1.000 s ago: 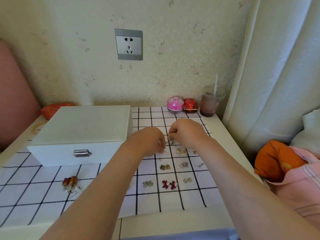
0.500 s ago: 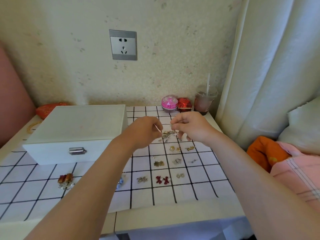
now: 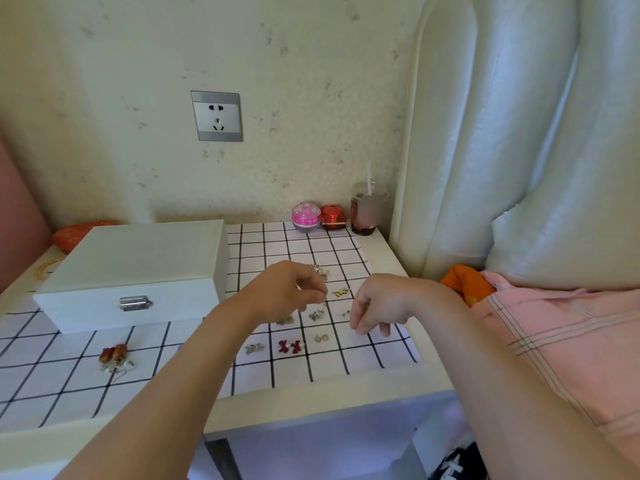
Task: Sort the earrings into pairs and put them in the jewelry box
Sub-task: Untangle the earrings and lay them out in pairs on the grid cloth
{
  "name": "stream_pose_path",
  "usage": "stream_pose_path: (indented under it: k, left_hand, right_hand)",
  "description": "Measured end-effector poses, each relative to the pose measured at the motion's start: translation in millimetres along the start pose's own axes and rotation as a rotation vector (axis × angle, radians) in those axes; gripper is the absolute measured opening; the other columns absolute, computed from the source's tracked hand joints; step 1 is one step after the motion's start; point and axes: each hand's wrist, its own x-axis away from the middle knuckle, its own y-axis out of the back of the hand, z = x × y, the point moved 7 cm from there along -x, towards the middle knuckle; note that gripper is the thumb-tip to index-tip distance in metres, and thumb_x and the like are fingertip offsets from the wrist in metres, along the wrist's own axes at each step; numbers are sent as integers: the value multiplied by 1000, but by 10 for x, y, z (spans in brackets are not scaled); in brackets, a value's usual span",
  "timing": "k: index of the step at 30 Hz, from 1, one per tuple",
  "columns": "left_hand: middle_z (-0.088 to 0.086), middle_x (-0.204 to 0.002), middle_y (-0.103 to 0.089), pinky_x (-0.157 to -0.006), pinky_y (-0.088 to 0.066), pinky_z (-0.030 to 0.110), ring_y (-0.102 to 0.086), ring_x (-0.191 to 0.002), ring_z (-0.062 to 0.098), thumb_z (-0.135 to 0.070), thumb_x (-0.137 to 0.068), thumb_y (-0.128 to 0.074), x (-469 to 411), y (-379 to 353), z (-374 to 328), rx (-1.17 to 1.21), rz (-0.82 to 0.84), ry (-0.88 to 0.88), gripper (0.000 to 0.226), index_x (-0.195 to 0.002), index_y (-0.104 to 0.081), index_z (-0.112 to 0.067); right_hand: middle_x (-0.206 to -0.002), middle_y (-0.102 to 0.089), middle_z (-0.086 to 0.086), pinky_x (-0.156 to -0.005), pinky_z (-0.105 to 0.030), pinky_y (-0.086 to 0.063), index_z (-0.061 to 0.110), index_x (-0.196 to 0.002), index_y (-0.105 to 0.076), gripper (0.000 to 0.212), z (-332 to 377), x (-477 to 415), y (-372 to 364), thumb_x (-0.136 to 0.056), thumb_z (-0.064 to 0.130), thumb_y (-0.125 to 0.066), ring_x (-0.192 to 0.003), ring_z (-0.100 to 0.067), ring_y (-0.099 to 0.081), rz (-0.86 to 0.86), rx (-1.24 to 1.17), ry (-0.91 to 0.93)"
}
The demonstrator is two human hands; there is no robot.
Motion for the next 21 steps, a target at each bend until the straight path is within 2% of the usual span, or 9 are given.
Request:
stream_pose_path:
  k: [3,6,8,11,13,15,16,19,21]
  left_hand:
    - [-14,-75,-71,-48,-47,14,-66,-66,4,-25,-86,-75,39,-75,-74,38,12,22,4,-90,-76,-25]
    - [-10,-77,-74,-46,-40,7,-66,-65,4,-24,-85,-75,60,-128,-91,98,-17,57,2,-87,-76,-23]
    - [-8,-80,-75,-47,-41,11,-66,-66,6,-29,-84,-76,69,-122,-66,208,-65,121,8,-87,-74,-23]
    - [-8,-80,-76,-61,-49,27,-67,-68,6,-38,-80,-77,58,-79,-45,343,-155,183,18,-85,-74,-22]
    - [-7,-80,-76,-62,-50,26,-67,-68,6,-41,-81,-76,45,-72,-51,357,-188,184,19,-83,-76,-22]
    - [-9,-81,-75,-54,-49,19,-66,-69,6,-41,-84,-73,36,-117,-93,282,-180,156,16,-83,-76,-25]
    - [-11,-83,-74,-55,-51,21,-66,-72,6,-40,-86,-70,25,-157,-128,194,-164,120,14,-84,-76,-27]
    - [-18,-96,-70,-80,-55,31,-62,-87,2,-41,-89,-66,2,-349,-226,-177,-95,19,12,-97,-72,-36]
    - [-20,-105,-69,-83,-53,30,-59,-94,2,-45,-88,-66,1,-488,-275,-371,-69,-31,23,-109,-69,-38]
  right_hand:
    - [-95,-77,-1,-46,-20,-37,32,-86,-74,14,-31,38,6,-83,19,-79,-63,-8,-67,18,12,-23]
    - [-95,-74,5,-53,-23,-42,36,-100,-72,26,51,75,73,-80,24,-83,-68,-8,-67,-35,-58,58]
    - [-93,-75,6,-57,-25,-42,33,-106,-71,30,144,90,146,-80,25,-84,-65,-8,-66,-114,-212,148]
    - [-85,-77,5,-63,-25,-43,27,-94,-75,16,213,106,263,-81,20,-82,-58,-11,-65,-240,-403,239]
    - [-86,-78,2,-66,-22,-46,22,-91,-78,10,202,108,311,-82,17,-81,-57,-13,-64,-296,-426,251]
    - [-85,-78,2,-69,-24,-49,21,-87,-79,5,143,95,318,-83,19,-80,-55,-11,-63,-306,-361,209]
    - [-83,-77,4,-70,-25,-51,23,-84,-78,4,95,91,304,-82,20,-80,-54,-10,-64,-292,-302,167]
    - [-73,-74,7,-68,-25,-52,25,-86,-77,6,-84,79,209,-82,21,-79,-57,-12,-65,-179,-83,1]
    - [-68,-72,3,-55,-22,-46,21,-100,-77,16,-174,83,143,-85,20,-77,-61,-14,-65,-105,32,-82]
